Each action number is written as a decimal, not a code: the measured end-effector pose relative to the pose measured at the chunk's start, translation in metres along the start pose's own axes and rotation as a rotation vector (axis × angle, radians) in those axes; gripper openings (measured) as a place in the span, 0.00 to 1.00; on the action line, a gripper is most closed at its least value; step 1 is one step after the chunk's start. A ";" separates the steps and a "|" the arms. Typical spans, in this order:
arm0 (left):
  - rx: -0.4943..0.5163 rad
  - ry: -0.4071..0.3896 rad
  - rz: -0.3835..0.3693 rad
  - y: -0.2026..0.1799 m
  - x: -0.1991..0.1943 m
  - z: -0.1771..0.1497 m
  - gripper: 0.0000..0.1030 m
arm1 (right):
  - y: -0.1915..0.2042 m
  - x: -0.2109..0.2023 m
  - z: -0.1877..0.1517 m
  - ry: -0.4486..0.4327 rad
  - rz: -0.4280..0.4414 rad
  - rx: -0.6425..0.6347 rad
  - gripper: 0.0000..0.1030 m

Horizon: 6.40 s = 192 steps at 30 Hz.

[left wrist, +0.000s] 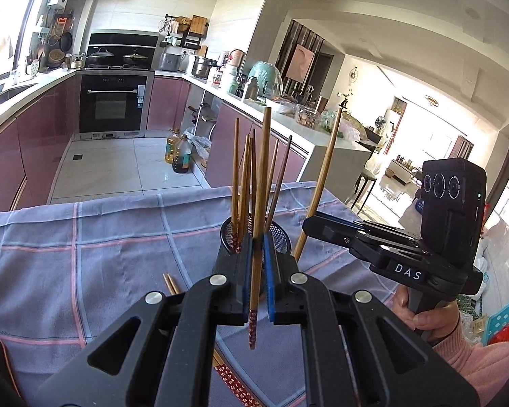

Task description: Organize utensils

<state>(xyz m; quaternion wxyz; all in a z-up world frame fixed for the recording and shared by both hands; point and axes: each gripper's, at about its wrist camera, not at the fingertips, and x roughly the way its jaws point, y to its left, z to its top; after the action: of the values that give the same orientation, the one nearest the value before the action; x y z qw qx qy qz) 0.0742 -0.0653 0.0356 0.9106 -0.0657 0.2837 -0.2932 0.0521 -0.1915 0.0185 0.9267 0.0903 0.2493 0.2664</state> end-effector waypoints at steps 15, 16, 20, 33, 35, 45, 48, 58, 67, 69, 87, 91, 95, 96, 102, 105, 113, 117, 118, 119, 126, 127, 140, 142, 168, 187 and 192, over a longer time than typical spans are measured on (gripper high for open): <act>0.032 -0.052 -0.028 -0.007 0.005 0.036 0.06 | -0.008 -0.007 0.025 -0.050 -0.007 -0.025 0.05; 0.035 -0.053 -0.031 -0.007 0.006 0.038 0.01 | -0.009 -0.007 0.025 -0.052 -0.007 -0.028 0.05; 0.045 -0.046 -0.048 -0.009 0.011 0.042 0.01 | -0.009 -0.006 0.028 -0.055 0.002 -0.027 0.05; 0.011 0.108 0.076 0.033 0.059 0.003 0.09 | -0.020 0.000 0.015 -0.021 0.004 0.007 0.05; 0.000 0.140 0.097 0.044 0.068 -0.006 0.11 | -0.021 0.000 0.013 -0.017 0.004 0.012 0.05; 0.040 0.287 0.237 0.066 0.109 -0.056 0.19 | -0.023 0.001 0.005 0.003 0.002 0.025 0.05; 0.034 0.328 0.279 0.078 0.114 -0.070 0.20 | -0.024 0.002 0.003 0.013 0.000 0.026 0.05; 0.030 0.387 0.341 0.093 0.125 -0.094 0.20 | -0.024 0.006 -0.003 0.031 0.004 0.033 0.05; 0.032 0.363 0.374 0.083 0.126 -0.096 0.07 | -0.025 0.009 -0.007 0.044 -0.001 0.038 0.05; 0.020 0.357 0.373 0.081 0.123 -0.096 0.07 | -0.024 0.008 -0.008 0.042 -0.003 0.037 0.05; 0.011 0.142 0.183 0.047 0.024 -0.039 0.07 | -0.023 -0.001 0.000 0.009 0.002 0.026 0.05; 0.015 0.111 0.149 0.036 0.012 -0.032 0.07 | -0.022 -0.003 0.000 0.005 0.005 0.024 0.05; 0.015 0.083 0.128 0.032 0.000 -0.025 0.07 | -0.020 -0.005 0.002 -0.002 0.008 0.021 0.05; 0.017 0.075 0.125 0.030 -0.003 -0.023 0.07 | -0.020 -0.006 0.003 -0.005 0.010 0.020 0.05; 0.023 0.027 0.099 0.023 -0.017 -0.008 0.07 | -0.018 -0.011 0.008 -0.023 0.013 0.003 0.05; 0.033 -0.007 0.084 0.016 -0.021 0.004 0.07 | -0.016 -0.012 0.014 -0.036 0.013 -0.006 0.05; 0.075 -0.075 0.051 -0.008 -0.024 0.037 0.07 | -0.017 -0.016 0.030 -0.070 0.016 -0.018 0.05; 0.094 -0.109 0.029 -0.020 -0.028 0.053 0.07 | -0.017 -0.016 0.037 -0.086 0.015 -0.025 0.05; 0.097 -0.118 0.026 -0.023 -0.029 0.057 0.07 | -0.018 -0.017 0.039 -0.091 0.015 -0.026 0.05; 0.099 -0.123 0.024 -0.025 -0.028 0.060 0.07 | -0.018 -0.017 0.040 -0.094 0.017 -0.026 0.05; 0.100 -0.138 0.022 -0.033 -0.013 0.079 0.07 | -0.024 -0.008 0.049 -0.098 0.010 -0.023 0.05; 0.105 -0.142 0.031 -0.036 -0.011 0.081 0.07 | -0.023 -0.007 0.049 -0.099 0.007 -0.025 0.05; 0.155 -0.020 0.099 -0.047 0.041 0.074 0.07 | -0.035 0.024 0.042 -0.033 -0.022 0.014 0.05; 0.161 0.007 0.099 -0.046 0.048 0.070 0.07 | -0.038 0.027 0.039 -0.017 -0.018 0.024 0.05; 0.097 0.147 0.097 -0.004 0.100 0.044 0.23 | -0.045 0.051 0.017 0.085 -0.044 0.069 0.21; 0.069 0.069 0.237 0.016 0.053 -0.006 0.51 | -0.003 0.023 -0.003 0.064 -0.022 -0.014 0.41; 0.064 0.069 0.282 0.019 0.044 -0.019 0.55 | 0.013 0.018 -0.016 0.082 0.012 -0.043 0.41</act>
<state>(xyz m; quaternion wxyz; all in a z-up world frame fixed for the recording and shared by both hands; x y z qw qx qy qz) 0.1023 -0.0741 -0.0060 0.9341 0.0139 0.3118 -0.1736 0.0513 -0.1704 0.0007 0.9158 0.0610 0.2810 0.2806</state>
